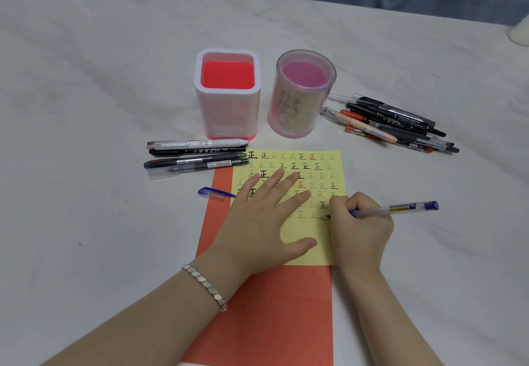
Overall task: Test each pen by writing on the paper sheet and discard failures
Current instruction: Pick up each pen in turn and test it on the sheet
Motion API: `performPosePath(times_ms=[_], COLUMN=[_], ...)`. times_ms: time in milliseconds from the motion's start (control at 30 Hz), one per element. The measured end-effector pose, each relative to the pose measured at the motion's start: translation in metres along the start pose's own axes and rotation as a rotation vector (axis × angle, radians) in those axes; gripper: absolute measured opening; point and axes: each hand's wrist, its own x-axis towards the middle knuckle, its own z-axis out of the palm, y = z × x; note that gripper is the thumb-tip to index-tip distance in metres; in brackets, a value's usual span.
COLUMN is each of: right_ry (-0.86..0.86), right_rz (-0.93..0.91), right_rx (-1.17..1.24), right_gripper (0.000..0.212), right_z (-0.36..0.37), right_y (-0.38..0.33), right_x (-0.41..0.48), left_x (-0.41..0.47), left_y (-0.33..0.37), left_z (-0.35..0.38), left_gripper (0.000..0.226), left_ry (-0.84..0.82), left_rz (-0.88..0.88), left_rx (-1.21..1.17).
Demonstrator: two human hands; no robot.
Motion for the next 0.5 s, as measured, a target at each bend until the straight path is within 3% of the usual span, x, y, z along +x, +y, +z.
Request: performPosePath(times_ms=[233,367,500], right_ry=[-0.011,-0.089,-0.169], right_rz=[0.058,0.067,0.071], right_rx=[0.135,0.127,0.101], right_gripper=[0.036,0.037,0.038], right_z=[-0.003,-0.011,-0.022], right_y=[-0.011,-0.016,-0.022], right_x=[0.000,0.001,-0.002], left_x=[0.000,-0.001,0.005], left_y=[-0.001,0.000,-0.006], left_z=[-0.002,-0.006,-0.022], left_gripper=[0.066,0.051,0.034], left_ry=[-0.062,-0.076,0.073], left_rz=[0.005,0.009,-0.102], left_rx=[0.011,-0.049,-0.282])
